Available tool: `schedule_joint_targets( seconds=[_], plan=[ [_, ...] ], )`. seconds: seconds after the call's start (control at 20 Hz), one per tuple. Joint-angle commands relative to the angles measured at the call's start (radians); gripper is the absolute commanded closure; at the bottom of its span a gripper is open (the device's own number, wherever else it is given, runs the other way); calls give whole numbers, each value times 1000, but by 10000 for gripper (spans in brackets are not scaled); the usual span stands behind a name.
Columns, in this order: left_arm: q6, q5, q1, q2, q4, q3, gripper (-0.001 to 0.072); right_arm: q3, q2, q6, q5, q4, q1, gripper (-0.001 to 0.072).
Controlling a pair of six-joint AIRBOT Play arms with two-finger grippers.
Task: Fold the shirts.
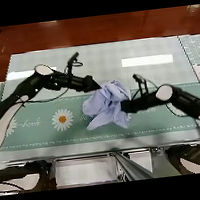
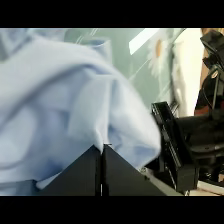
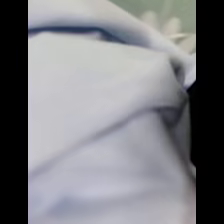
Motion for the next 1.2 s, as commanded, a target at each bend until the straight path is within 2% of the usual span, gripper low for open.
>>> schedule_joint_targets(
  seconds=[0.0,0.15,0.25,0.4,0.5,0.6,0.9,1.0,1.15],
  plan=[
    [12,-48,93,108,0,161,686,336,21,16,127,-167,-111,696],
    [-64,-49,184,185,0,441,686,829,35,5,248,-237,-203,696],
    [-74,-48,214,228,10,621,686,1135,35,-2,338,-327,-203,695],
    [-176,-62,225,294,220,866,687,1440,49,-45,458,-338,-202,696],
    [-232,-95,225,350,358,931,687,1453,116,-57,447,-343,-202,696],
    [-245,-102,225,410,414,925,687,1427,174,-64,447,-344,-202,695],
    [-271,-107,224,575,411,924,686,1419,278,-99,443,-266,-202,695],
    [-282,-185,224,626,404,924,686,1419,310,-97,460,-247,-202,695],
    [-357,-345,224,682,404,880,686,1419,334,-93,565,-198,-203,695]
  ],
)
